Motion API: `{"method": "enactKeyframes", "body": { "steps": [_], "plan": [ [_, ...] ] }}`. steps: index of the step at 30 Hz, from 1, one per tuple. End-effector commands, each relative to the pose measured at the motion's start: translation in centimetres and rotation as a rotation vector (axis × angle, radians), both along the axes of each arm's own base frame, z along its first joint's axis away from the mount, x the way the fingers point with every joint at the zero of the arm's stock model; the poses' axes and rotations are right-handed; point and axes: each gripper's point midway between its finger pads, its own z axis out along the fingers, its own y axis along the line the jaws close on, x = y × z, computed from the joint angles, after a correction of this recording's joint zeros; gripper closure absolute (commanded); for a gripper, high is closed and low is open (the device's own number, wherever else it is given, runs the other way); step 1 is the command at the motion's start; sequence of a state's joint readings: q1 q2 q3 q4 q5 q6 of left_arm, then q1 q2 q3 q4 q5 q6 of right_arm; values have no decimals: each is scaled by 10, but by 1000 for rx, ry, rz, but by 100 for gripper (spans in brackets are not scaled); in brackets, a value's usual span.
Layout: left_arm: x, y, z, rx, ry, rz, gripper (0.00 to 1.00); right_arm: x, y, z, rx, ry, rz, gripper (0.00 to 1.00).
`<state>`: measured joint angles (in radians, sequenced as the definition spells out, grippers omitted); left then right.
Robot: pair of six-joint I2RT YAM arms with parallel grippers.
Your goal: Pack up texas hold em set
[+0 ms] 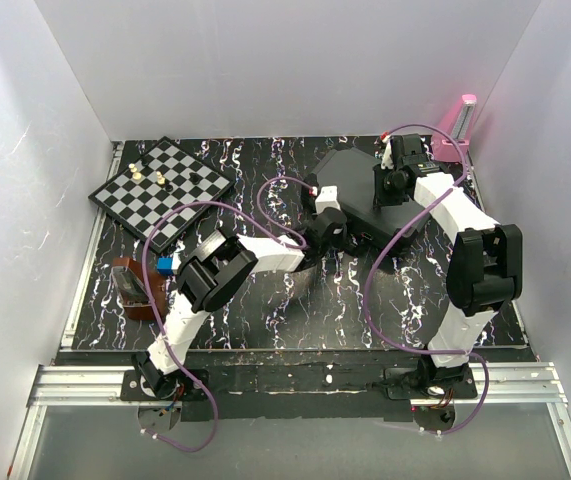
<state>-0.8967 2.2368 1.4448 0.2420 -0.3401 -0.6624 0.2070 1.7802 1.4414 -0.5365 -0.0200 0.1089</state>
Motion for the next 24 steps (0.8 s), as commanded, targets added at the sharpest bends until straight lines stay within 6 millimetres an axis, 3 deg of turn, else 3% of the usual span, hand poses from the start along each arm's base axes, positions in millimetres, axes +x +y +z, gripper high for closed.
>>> {"method": "enactKeyframes", "body": {
  "steps": [1,16,23,24],
  "plan": [
    [7,26,-67,60,10,40,100,-18,3,2,27,57,4,75],
    [7,21,-72,237,-32,156,100,-21,4,19,40,34,5,75],
    [3,15,-70,136,-44,157,100,-20,6,23,50,23,8,75],
    [1,14,-66,111,-51,149,96,-21,6,22,48,28,11,75]
  ]
}}
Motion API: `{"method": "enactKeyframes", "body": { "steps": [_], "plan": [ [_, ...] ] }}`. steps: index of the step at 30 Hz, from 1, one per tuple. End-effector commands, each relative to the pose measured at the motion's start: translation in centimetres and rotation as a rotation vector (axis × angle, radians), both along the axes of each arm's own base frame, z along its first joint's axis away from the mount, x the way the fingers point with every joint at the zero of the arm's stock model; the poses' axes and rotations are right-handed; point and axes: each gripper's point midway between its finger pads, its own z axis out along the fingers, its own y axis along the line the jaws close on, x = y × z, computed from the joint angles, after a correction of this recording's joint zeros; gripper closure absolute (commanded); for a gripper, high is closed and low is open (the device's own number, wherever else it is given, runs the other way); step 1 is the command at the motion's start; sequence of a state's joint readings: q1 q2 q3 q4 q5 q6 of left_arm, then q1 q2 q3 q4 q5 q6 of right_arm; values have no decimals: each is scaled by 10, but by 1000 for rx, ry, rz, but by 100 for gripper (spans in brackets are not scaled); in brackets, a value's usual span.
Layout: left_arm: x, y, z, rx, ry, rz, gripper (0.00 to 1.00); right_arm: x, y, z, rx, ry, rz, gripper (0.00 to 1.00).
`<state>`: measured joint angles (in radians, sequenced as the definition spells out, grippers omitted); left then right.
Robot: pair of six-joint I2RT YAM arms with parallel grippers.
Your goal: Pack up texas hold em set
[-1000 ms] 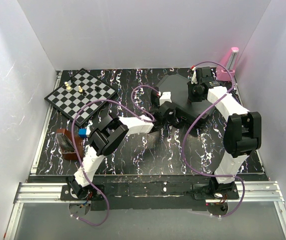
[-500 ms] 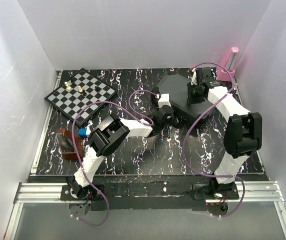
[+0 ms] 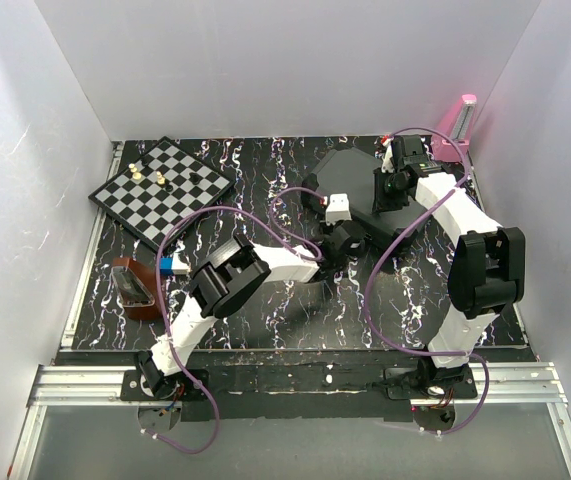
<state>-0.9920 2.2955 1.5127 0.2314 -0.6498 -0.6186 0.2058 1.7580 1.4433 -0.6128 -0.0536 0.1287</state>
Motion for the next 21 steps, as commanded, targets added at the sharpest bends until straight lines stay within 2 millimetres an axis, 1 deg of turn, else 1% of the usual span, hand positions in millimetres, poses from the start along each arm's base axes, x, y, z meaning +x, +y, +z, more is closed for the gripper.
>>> {"method": "enactKeyframes", "body": {
  "steps": [1,4,6,7,9,12,16,21],
  "plan": [
    [1,19,-62,-44,75,-18,92,-3,4,20,21,-35,7,75],
    [-6,34,-47,-101,46,-8,83,-2,4,21,22,-43,7,75],
    [-5,42,-38,-120,36,-9,78,-2,4,19,24,-39,9,75],
    [-4,44,-34,-126,26,-21,75,-1,5,19,28,-41,10,75],
    [-3,42,-20,-139,-12,-69,70,0,5,18,27,-40,11,75],
    [-3,43,-4,-139,-49,-88,68,1,5,19,23,-40,8,75],
    [-1,50,29,-139,-124,-101,67,4,3,22,17,-52,5,75],
    [-4,54,74,-138,-190,-139,57,4,4,27,19,-58,9,75]
  ]
}}
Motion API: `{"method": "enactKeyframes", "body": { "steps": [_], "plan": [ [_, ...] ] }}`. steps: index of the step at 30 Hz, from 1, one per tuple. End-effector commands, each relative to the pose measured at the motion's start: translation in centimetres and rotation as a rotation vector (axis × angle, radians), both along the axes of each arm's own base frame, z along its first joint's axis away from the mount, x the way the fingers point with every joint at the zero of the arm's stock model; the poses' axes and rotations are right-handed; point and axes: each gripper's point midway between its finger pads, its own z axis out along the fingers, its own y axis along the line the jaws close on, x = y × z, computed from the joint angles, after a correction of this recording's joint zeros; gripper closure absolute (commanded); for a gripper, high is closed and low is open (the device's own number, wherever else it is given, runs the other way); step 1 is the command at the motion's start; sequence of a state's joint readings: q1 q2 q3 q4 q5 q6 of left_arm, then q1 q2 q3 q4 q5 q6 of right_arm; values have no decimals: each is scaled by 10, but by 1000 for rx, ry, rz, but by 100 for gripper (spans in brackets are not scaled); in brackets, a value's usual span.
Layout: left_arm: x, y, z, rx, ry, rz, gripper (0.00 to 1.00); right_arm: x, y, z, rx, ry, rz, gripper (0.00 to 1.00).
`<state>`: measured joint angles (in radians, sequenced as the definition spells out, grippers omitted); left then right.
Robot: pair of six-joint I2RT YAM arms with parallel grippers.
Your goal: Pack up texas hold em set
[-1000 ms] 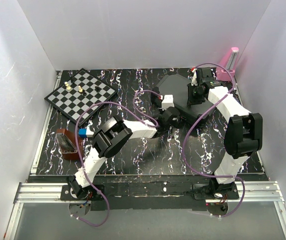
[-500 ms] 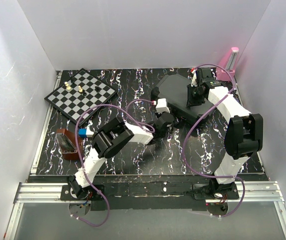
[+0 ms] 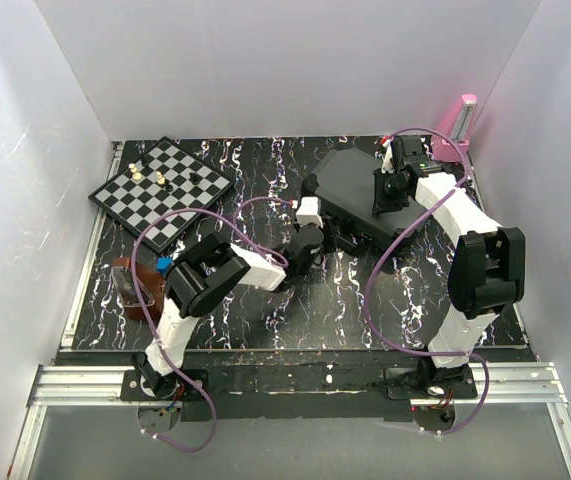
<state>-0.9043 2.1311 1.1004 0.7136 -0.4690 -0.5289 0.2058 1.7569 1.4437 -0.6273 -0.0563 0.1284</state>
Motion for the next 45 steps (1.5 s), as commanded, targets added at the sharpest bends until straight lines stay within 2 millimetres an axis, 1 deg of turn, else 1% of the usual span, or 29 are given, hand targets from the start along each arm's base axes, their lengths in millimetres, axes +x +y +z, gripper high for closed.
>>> {"method": "enactKeyframes", "body": {
  "steps": [1,4,8,10,12,13,16,17,18,20,22,25,26,29,30,32,34,35,36,37,39,42,45],
  "plan": [
    [0,10,63,10,-85,-22,54,8,5,29,20,-75,10,75],
    [-2,20,80,7,-91,-28,48,9,5,32,24,-82,12,74],
    [-1,44,100,8,-90,-13,36,9,5,40,27,-97,12,73],
    [-2,56,109,8,-91,-10,25,10,5,44,28,-105,12,71],
    [0,72,119,5,-89,9,6,11,6,49,27,-115,17,68],
    [3,82,123,3,-84,22,2,11,5,51,28,-119,16,66],
    [7,108,132,17,-53,32,2,11,5,58,30,-134,22,58],
    [8,117,132,27,-36,35,2,11,7,61,35,-139,29,54],
    [10,127,136,26,-27,47,2,10,7,62,37,-141,32,50],
    [11,148,143,29,-13,71,2,9,9,67,48,-148,43,46],
    [11,169,152,29,-6,100,2,6,11,71,60,-156,55,45],
    [10,197,170,6,-8,135,2,-1,16,83,86,-181,73,45],
    [8,208,175,5,6,145,2,-4,20,88,97,-193,83,46],
    [2,228,191,8,36,145,2,-16,38,95,141,-204,103,51],
    [0,235,195,17,49,144,2,-22,45,93,148,-199,109,53],
    [-5,248,201,37,82,139,2,-31,65,88,153,-215,124,54],
    [-11,261,206,37,113,136,2,-39,87,74,145,-231,144,55],
    [-14,268,209,33,128,137,2,-43,95,60,132,-216,149,55],
    [-16,277,211,30,139,148,2,-45,105,51,123,-209,167,55],
    [-22,277,212,21,154,118,2,-45,113,41,105,-194,181,55],
    [-30,287,218,19,162,116,2,-39,117,23,17,-181,176,55],
    [-40,302,226,32,156,131,2,-35,116,-3,-105,-148,168,53],
    [-47,315,230,47,137,156,2,-32,121,-19,-154,-156,197,47]
  ]
}}
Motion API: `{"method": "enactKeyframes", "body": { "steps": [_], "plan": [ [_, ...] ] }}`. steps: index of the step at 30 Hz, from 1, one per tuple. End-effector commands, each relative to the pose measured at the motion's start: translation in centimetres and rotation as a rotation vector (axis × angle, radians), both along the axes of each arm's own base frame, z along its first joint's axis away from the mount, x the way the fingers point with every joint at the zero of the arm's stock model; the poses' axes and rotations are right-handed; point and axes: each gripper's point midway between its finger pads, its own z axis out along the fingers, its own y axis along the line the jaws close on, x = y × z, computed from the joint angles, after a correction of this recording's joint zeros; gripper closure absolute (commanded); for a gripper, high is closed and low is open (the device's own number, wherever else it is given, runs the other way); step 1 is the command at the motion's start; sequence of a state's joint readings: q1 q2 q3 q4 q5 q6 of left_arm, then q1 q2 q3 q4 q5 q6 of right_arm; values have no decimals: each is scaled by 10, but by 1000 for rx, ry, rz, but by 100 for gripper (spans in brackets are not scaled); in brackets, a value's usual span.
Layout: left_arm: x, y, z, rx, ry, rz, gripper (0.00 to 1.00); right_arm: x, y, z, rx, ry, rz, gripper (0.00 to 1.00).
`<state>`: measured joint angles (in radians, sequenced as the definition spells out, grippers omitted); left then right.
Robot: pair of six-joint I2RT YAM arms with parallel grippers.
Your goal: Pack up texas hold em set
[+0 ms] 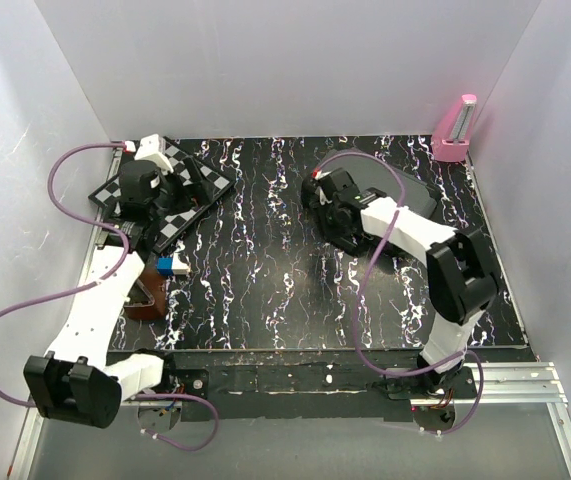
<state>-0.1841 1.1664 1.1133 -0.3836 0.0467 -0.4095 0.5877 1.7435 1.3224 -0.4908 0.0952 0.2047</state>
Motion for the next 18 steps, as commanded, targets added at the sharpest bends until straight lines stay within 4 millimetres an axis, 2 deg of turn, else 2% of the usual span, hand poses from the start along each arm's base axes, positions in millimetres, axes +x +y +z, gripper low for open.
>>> {"method": "enactKeyframes", "body": {
  "steps": [1,5,9,12,18],
  "plan": [
    [-24,12,16,23,-11,-26,2,26,-1,3,-81,-116,-33,45],
    [-28,25,10,27,-7,-4,2,28,8,-5,-98,-144,35,38],
    [-30,31,7,59,-4,3,2,29,9,-20,-190,-150,113,32],
    [-29,34,4,79,-1,10,2,27,5,-32,-228,-125,133,31],
    [-28,35,5,88,-5,9,2,32,-12,-41,-350,-143,147,30]
  ]
}}
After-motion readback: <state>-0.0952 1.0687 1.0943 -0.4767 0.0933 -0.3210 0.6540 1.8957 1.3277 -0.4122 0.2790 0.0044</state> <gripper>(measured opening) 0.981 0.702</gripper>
